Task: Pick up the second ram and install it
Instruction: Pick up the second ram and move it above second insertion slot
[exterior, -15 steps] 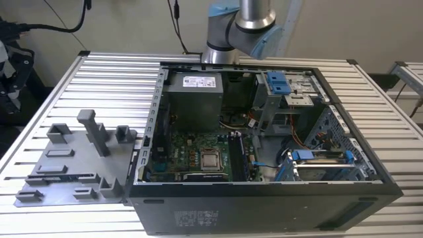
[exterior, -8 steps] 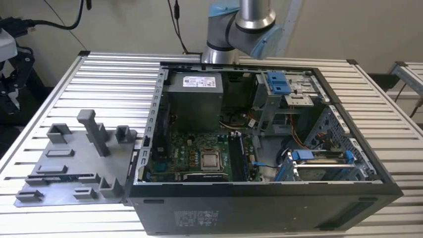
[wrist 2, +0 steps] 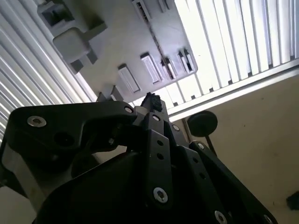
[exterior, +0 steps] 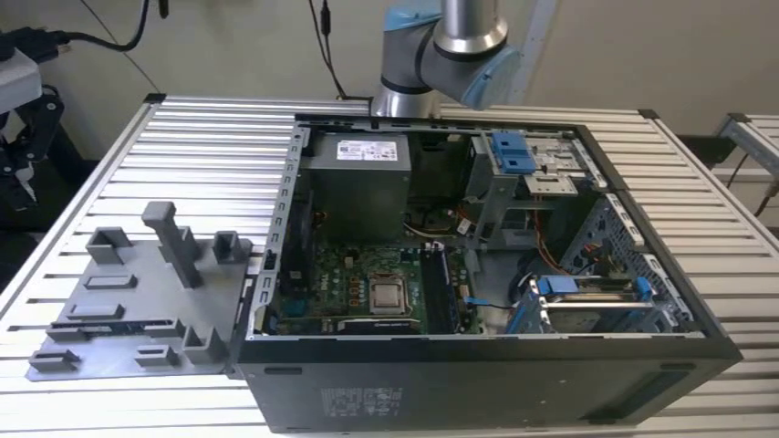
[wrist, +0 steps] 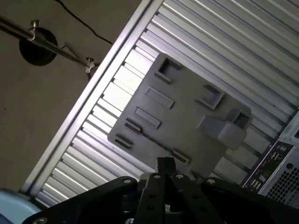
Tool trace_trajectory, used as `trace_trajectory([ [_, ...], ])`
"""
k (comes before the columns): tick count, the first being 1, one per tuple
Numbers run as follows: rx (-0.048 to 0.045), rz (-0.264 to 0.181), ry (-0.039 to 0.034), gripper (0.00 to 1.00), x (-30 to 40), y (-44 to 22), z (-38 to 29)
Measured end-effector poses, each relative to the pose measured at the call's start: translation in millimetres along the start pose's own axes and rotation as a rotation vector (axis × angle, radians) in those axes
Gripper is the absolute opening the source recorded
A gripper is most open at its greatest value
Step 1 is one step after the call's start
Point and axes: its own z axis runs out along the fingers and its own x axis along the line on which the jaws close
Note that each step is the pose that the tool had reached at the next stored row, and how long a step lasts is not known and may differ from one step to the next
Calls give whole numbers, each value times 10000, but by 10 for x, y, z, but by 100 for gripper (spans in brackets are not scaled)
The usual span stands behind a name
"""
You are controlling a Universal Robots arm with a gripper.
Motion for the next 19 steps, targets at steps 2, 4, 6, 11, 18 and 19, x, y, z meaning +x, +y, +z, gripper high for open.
trace_trajectory([
  [2,7,-375,16,11,0,0,0],
  [4,23,-708,19,11,0,0,0],
  [6,44,-1034,10,11,0,0,0],
  [11,98,-1845,-18,11,0,0,5],
  [18,132,-3125,-4,11,0,-1,14],
  [19,133,-3307,2,11,0,-1,15],
])
